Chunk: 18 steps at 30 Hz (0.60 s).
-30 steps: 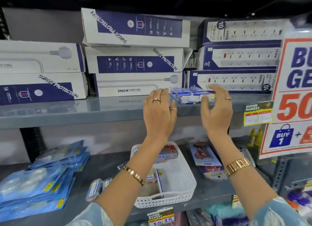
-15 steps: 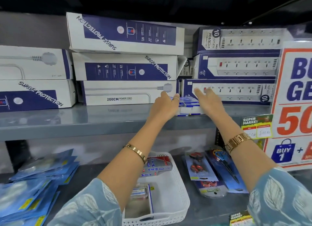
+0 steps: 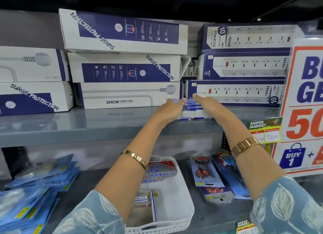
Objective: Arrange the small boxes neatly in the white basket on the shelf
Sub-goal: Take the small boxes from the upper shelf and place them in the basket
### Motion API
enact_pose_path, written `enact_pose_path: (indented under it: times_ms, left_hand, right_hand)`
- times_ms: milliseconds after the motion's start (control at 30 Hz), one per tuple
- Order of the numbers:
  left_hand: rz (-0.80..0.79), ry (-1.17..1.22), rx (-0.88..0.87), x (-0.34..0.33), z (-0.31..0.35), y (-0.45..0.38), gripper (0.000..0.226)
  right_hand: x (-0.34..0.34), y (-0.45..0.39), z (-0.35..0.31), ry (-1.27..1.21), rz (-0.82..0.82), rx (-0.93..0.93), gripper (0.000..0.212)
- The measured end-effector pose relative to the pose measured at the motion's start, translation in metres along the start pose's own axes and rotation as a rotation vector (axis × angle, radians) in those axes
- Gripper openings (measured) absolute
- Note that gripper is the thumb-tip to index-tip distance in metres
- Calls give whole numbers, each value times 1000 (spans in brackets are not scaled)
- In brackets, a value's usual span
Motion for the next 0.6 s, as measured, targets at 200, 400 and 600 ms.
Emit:
enact_pose_path:
  times_ms: [200, 400, 600]
  left_hand:
    - [27, 4, -36, 5, 3, 20, 75]
    - [-45, 42, -163, -1, 15, 71, 86]
    - [-123, 167, -260, -8, 15, 110, 85]
  right_hand:
    - [1, 23, -1, -116, 66, -11, 66]
    - [4, 60, -3, -336, 237, -28, 63]
    - [-4, 107, -4, -536, 342, -23, 41]
Point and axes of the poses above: each hand's wrist, its own y-axis away from the middle knuckle, its own x-axis out of the back of the hand, z = x × y, the point moved 7 cm from there along -y, towards the middle knuckle, and after that the axes turned 8 degrees about -z, right-handed, at the moved point
